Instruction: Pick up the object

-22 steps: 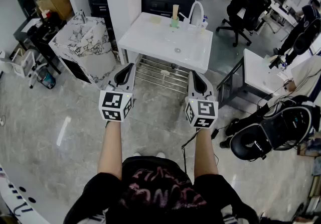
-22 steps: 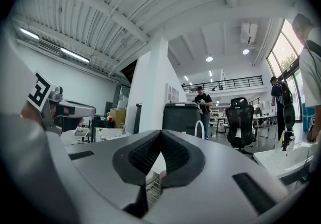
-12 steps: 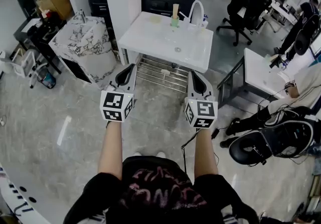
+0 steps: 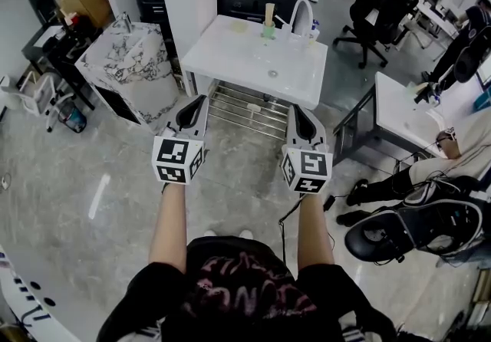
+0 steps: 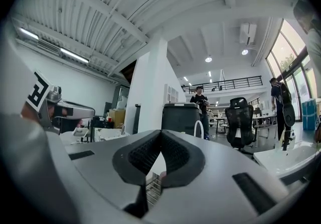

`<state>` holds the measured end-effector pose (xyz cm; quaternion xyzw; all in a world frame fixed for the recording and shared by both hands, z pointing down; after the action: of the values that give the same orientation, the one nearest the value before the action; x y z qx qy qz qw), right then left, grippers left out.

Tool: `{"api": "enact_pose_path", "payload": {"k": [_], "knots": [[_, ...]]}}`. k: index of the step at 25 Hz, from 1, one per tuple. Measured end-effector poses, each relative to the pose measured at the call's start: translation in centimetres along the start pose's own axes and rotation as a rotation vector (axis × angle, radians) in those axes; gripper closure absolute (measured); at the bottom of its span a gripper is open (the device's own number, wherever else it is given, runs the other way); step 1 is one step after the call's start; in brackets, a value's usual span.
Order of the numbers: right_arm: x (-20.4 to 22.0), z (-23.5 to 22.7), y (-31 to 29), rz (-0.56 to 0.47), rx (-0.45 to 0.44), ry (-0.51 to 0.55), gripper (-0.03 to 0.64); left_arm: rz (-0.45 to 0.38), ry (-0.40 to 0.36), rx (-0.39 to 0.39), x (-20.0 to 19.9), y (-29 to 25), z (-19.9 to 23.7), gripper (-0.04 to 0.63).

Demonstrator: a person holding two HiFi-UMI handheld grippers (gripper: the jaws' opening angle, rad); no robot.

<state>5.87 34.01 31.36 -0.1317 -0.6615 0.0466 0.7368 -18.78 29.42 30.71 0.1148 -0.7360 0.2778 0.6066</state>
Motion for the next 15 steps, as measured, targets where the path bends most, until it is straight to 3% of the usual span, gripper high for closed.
{"api": "enact_pose_path", "payload": {"k": [15], "knots": [[1.0,-2.3,-0.6,-0.003,-0.031,-0.008,0.601,0.017,-0.001,-0.022,0.1,-1.4,-2.1,0.58]]}}
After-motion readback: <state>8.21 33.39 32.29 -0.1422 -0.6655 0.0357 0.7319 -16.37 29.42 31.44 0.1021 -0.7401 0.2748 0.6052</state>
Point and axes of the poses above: the fingertips, and each gripper's own axes: y backward along the fingers, z to its left, x out of its underside, the point moved 6 cm from there along y, backward along the fingers, and after that the axes turned 15 degrees about z, right-handed, at the moved point
